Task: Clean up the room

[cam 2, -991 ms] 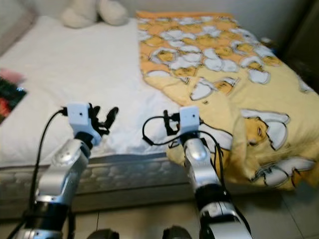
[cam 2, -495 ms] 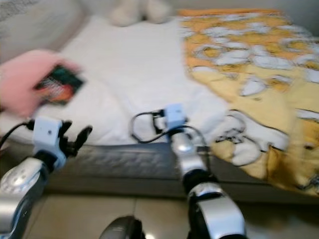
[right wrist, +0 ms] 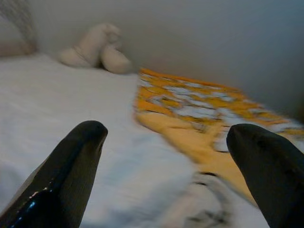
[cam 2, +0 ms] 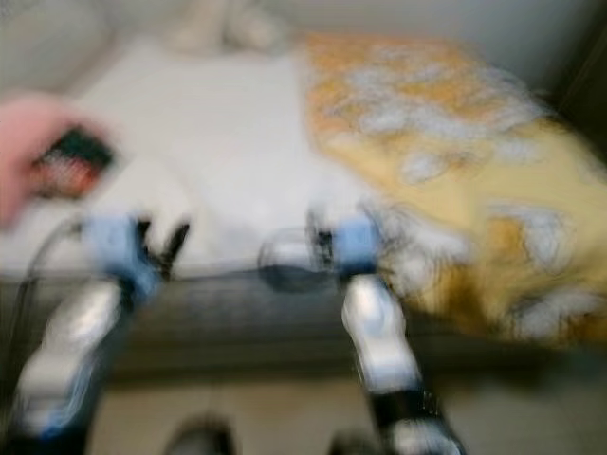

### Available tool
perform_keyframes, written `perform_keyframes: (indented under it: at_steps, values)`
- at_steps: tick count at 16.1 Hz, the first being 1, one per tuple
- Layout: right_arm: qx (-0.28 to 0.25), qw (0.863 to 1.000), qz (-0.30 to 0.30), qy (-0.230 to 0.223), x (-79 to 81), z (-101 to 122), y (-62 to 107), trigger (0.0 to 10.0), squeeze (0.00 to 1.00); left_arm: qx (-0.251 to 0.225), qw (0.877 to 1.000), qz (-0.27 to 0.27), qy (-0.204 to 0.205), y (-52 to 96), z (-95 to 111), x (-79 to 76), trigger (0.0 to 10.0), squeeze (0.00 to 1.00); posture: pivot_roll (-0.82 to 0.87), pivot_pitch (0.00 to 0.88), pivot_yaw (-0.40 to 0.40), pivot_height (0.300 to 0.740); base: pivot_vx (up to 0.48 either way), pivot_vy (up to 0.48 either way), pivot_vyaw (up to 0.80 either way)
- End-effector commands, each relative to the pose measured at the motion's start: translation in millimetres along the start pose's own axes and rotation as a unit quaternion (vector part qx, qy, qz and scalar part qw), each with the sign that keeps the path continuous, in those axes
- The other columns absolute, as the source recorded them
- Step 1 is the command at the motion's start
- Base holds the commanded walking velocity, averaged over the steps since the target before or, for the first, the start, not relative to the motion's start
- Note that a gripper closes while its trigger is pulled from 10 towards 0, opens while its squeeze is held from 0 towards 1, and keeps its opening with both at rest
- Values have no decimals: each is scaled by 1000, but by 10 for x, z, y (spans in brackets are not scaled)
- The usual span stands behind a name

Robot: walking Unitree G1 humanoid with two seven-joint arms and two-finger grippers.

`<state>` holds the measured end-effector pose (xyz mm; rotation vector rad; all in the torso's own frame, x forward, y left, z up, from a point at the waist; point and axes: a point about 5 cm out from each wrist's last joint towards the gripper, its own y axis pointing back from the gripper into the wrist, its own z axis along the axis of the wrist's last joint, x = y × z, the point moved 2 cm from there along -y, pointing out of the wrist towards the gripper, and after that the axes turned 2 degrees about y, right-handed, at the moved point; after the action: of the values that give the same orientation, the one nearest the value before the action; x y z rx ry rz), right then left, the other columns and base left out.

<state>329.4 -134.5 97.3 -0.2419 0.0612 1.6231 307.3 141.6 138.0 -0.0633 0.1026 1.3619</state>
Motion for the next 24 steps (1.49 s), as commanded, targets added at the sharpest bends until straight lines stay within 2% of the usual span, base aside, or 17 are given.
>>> perform_keyframes:
  at_steps: [1,3,6,7,8,11,16,20,24]
  values:
    - [2,1000,13,-5,85,25,-69,10000,0,5,1000,0,4,-28,-71,-28,10000,0,-32,0,3,703,454,0,-738]
    - [16,1000,9,-5,47,35,-109,10000,0,0,1000,-3,6,-152,-71,-93,10000,0,-54,0,13,703,467,0,0]
    - [2,999,35,-10,147,164,-186,10000,0,-1,999,46,-28,-292,-92,-20,10000,0,-76,0,19,703,160,0,0]
    - [7,999,46,-15,175,144,-196,10000,0,-6,998,58,-28,-328,-81,7,10000,0,-69,0,17,703,0,0,0]
    - [9,998,54,-11,202,131,-203,10000,0,-13,999,51,-9,-343,-61,-5,10000,0,-62,0,14,703,0,0,0]
    - [21,997,62,-31,260,127,-246,10000,0,-12,998,55,-17,-364,-62,3,10000,0,-51,0,9,703,480,0,0]
    - [37,997,65,-36,236,65,-279,10000,0,-13,998,60,-27,-367,-75,10,10000,0,-35,0,0,703,480,0,0]
    - [40,996,72,-34,268,55,-298,10000,0,-8,998,62,-6,-352,-103,-2,10000,0,-27,0,-1,703,475,0,0]
    - [57,993,92,-38,294,39,-392,10000,0,2,997,72,-24,-307,-136,9,10000,0,4,0,-9,703,266,399,0]
